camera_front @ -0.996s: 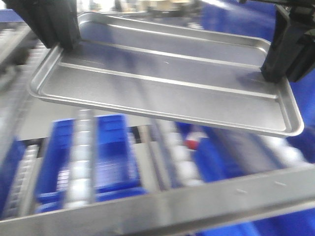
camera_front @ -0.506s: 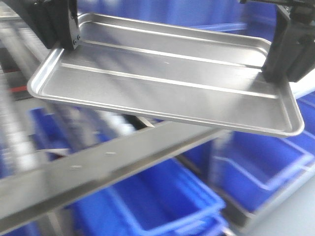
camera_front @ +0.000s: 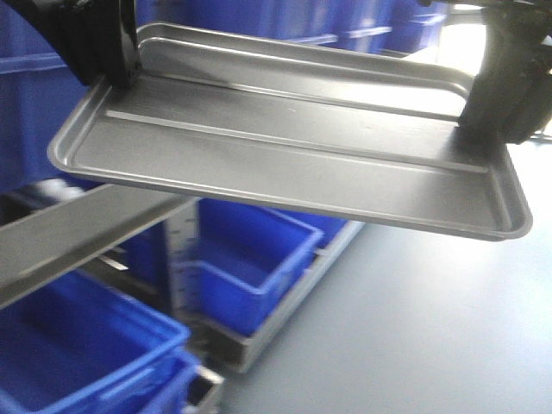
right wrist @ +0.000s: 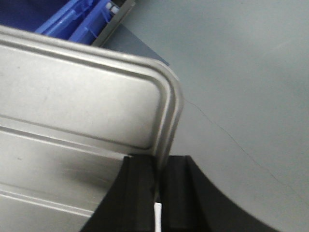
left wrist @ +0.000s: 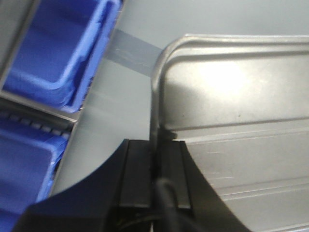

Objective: Grab silver tray and stack on right shelf
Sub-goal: 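Hold the silver tray level with both grippers while the base drives to another shelf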

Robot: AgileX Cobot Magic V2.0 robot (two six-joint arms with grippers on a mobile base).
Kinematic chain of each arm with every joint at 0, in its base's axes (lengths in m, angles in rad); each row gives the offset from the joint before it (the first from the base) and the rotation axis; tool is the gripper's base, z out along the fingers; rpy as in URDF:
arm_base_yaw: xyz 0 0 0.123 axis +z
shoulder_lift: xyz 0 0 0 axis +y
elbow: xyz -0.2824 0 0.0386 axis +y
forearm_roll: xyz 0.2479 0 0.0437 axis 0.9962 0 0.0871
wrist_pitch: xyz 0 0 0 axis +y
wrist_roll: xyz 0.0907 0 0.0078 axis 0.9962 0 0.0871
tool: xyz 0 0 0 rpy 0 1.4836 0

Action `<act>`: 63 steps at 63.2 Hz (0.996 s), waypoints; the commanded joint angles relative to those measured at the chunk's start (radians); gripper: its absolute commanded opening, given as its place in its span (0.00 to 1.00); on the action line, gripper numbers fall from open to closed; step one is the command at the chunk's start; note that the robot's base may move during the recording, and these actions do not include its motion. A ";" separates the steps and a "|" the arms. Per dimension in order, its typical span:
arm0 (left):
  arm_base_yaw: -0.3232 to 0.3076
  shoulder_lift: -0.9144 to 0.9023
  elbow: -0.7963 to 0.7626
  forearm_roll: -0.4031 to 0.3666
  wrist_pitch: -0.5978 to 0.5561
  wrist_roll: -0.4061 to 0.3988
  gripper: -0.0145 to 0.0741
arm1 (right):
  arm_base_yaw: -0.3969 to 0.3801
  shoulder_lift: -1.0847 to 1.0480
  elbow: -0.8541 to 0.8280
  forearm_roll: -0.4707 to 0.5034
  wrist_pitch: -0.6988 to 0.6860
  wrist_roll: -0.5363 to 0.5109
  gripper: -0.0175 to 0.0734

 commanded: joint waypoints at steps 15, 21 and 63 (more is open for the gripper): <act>-0.005 -0.034 -0.035 0.054 -0.003 -0.005 0.06 | -0.002 -0.027 -0.030 -0.038 -0.002 -0.029 0.25; -0.005 -0.034 -0.035 0.054 -0.003 -0.005 0.06 | -0.002 -0.027 -0.030 -0.038 -0.002 -0.029 0.25; -0.005 -0.034 -0.035 0.054 -0.003 -0.005 0.06 | -0.002 -0.027 -0.030 -0.038 -0.001 -0.029 0.25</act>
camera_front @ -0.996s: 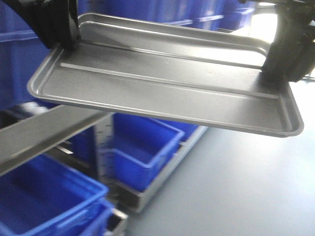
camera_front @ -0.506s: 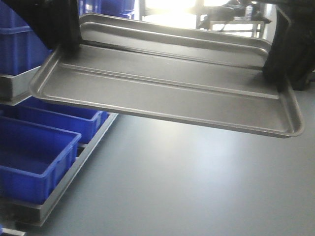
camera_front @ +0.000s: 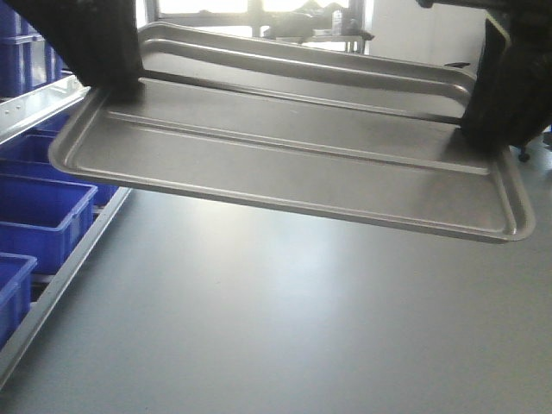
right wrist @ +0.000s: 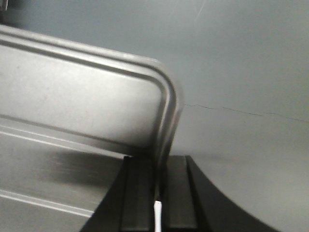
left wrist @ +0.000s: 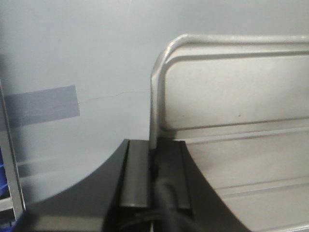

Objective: Grab silver tray and stack on right shelf
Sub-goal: 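Hold the silver tray level with both grippers while the base drives to another shelf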

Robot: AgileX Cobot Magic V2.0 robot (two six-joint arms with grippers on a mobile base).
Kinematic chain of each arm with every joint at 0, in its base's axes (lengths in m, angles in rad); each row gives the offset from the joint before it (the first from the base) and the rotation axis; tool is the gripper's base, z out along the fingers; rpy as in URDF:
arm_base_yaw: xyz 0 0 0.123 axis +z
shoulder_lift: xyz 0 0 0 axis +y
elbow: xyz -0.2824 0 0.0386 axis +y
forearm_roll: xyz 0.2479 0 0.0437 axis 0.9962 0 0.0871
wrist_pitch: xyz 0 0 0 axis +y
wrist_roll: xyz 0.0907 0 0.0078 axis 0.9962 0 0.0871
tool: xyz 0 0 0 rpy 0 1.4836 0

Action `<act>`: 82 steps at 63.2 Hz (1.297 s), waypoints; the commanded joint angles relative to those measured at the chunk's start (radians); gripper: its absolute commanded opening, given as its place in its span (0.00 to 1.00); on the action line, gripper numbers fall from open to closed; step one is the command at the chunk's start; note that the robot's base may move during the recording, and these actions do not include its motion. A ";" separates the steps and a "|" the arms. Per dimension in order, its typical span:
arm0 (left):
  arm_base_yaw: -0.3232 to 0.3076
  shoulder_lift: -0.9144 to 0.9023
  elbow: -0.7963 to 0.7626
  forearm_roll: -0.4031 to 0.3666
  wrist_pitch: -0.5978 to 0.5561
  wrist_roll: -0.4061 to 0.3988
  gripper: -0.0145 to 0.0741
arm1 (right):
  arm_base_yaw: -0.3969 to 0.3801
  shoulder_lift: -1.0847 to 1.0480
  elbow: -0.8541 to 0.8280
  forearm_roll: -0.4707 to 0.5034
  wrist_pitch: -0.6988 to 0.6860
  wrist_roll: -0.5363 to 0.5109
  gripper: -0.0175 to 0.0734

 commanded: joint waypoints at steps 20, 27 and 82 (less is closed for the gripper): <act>-0.003 -0.034 -0.035 0.050 -0.004 -0.005 0.06 | -0.002 -0.027 -0.030 -0.038 -0.007 -0.029 0.25; -0.003 -0.034 -0.035 0.050 -0.004 -0.005 0.06 | -0.002 -0.027 -0.030 -0.038 -0.007 -0.029 0.25; -0.003 -0.034 -0.035 0.047 -0.002 -0.005 0.06 | -0.002 -0.027 -0.030 -0.038 -0.007 -0.029 0.25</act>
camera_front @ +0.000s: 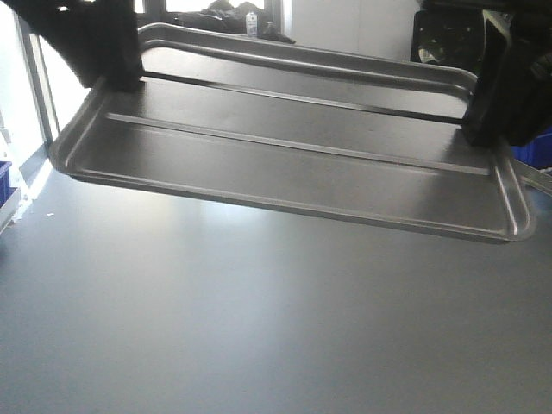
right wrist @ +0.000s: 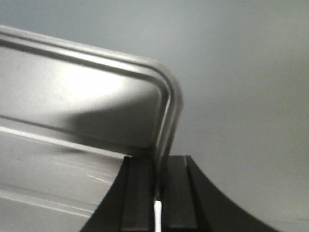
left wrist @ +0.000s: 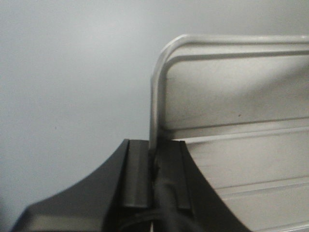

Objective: Grab silver tray and stack on right shelf
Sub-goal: 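Hold the silver tray level with both grippers while the base drives to another shelf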

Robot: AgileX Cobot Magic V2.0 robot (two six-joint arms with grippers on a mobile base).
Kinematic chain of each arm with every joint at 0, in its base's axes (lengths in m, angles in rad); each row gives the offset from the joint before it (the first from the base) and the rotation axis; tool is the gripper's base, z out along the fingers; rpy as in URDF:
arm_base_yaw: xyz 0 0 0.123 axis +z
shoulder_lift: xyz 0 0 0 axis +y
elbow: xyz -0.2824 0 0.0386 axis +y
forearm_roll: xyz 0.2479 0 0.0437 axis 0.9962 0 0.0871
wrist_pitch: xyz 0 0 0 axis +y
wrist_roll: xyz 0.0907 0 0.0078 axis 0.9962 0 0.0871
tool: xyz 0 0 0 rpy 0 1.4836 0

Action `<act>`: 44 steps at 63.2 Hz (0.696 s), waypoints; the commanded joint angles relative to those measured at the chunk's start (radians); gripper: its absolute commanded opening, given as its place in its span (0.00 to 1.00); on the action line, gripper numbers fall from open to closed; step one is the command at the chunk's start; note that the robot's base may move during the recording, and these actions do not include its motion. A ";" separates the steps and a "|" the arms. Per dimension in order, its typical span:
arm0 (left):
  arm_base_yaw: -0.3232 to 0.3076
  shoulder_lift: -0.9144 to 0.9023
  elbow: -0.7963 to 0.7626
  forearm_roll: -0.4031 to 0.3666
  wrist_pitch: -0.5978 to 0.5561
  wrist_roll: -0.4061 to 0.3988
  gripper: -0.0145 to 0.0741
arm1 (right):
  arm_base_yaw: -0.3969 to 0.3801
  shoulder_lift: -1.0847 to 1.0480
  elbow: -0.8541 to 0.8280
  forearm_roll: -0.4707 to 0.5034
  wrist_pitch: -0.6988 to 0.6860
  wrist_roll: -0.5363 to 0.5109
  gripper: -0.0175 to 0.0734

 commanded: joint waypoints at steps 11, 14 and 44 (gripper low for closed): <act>-0.003 -0.034 -0.035 0.051 -0.006 -0.005 0.06 | -0.002 -0.027 -0.030 -0.038 -0.009 -0.029 0.25; -0.003 -0.034 -0.035 0.051 -0.006 -0.005 0.06 | -0.002 -0.027 -0.030 -0.038 -0.009 -0.029 0.25; -0.003 -0.031 -0.035 0.047 -0.006 -0.005 0.06 | -0.002 -0.027 -0.030 -0.038 -0.008 -0.029 0.25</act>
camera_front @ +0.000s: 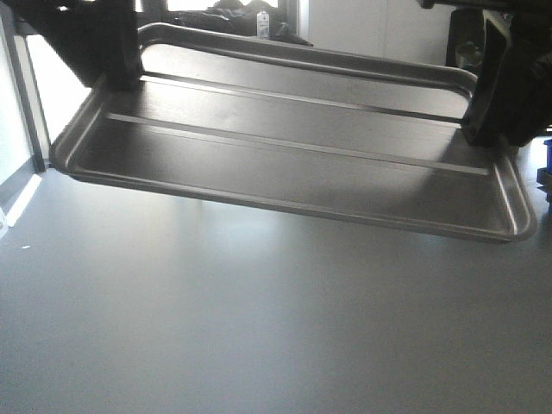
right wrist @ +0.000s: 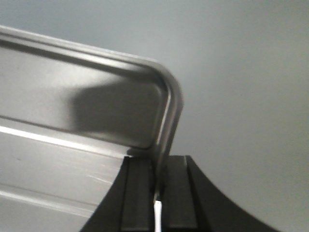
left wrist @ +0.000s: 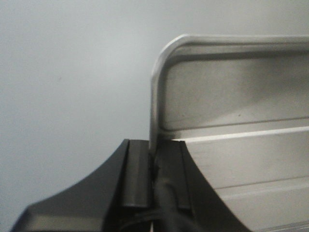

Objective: Grab silver tray and stack on right shelf
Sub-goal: 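Hold the silver tray level with both grippers while the base drives to another shelf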

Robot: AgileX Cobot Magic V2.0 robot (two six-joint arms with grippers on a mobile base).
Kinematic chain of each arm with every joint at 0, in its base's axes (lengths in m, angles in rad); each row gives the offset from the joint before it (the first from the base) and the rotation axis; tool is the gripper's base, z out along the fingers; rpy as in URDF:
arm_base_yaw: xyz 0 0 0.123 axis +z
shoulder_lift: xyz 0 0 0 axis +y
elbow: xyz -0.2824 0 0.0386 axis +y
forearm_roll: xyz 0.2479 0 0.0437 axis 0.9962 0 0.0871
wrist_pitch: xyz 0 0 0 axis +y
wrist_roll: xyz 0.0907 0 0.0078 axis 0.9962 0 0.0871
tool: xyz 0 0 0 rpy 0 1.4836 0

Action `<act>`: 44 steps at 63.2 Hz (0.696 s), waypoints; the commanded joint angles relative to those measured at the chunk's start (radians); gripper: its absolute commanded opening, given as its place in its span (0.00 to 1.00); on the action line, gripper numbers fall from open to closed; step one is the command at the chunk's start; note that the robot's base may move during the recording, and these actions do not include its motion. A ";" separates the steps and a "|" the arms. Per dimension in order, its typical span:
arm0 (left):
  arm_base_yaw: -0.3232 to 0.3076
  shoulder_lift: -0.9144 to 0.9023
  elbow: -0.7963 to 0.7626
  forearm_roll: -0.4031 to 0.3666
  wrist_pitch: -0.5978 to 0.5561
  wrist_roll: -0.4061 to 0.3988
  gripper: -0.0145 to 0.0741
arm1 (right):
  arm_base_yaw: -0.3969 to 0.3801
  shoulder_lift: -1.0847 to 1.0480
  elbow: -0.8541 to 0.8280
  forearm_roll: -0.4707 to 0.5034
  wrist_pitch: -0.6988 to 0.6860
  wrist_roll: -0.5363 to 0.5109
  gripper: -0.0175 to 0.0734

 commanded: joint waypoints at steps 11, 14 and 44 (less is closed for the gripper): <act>-0.003 -0.030 -0.035 0.046 -0.006 -0.005 0.06 | -0.002 -0.027 -0.030 -0.038 -0.008 -0.029 0.25; -0.003 -0.028 -0.035 0.046 -0.006 -0.005 0.06 | -0.002 -0.027 -0.030 -0.038 -0.008 -0.029 0.25; -0.003 -0.022 -0.035 0.041 -0.008 -0.005 0.06 | -0.002 -0.027 -0.030 -0.038 -0.008 -0.029 0.25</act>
